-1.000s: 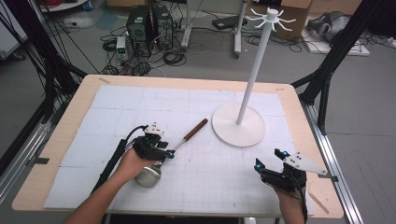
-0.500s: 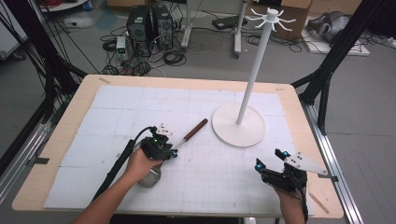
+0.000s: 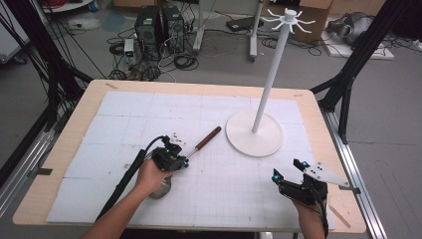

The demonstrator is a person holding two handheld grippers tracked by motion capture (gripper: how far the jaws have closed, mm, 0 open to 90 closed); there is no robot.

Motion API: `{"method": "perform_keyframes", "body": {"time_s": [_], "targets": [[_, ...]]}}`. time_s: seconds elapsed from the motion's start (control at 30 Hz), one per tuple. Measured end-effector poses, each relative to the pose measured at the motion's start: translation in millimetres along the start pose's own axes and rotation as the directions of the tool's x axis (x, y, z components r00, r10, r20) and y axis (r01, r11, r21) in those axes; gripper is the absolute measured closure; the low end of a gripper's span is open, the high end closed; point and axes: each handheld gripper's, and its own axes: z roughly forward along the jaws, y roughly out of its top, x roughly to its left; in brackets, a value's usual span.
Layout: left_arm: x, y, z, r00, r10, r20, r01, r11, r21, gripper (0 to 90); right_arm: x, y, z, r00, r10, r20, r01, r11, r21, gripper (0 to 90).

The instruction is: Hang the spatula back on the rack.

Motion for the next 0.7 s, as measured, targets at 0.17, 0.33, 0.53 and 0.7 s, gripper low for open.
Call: {"method": "perform_keyframes", "body": {"time_s": [0.17, 0.33, 0.53, 0.7], "targets": [[3.5, 1.5, 0.2, 0.9993, -0.034, 0.013, 0.034, 0.9993, 0.012, 83.9, -0.1, -0.1, -0.3, 1.0000, 0.000, -0.003, 0.000, 1.000, 0.002, 18.7], [4.5, 2.6, 0.0, 0.9993, -0.034, 0.018, 0.034, 0.9993, 0.018, 84.2, -1.0, -0.5, -0.9, 1.0000, 0.001, -0.003, -0.001, 1.000, 0.000, 18.8], [5.6, 2.6, -1.2, 0.9992, -0.033, 0.024, 0.032, 0.9994, 0.015, 84.3, -2.0, -0.8, -1.1, 1.0000, -0.001, 0.000, 0.001, 1.000, -0.001, 18.8], [6.6, 2.7, -7.3, 0.9989, -0.033, 0.032, 0.034, 0.9994, -0.006, 84.3, -2.0, -1.0, -1.8, 1.0000, 0.001, -0.002, -0.001, 1.000, -0.002, 18.8]]}}
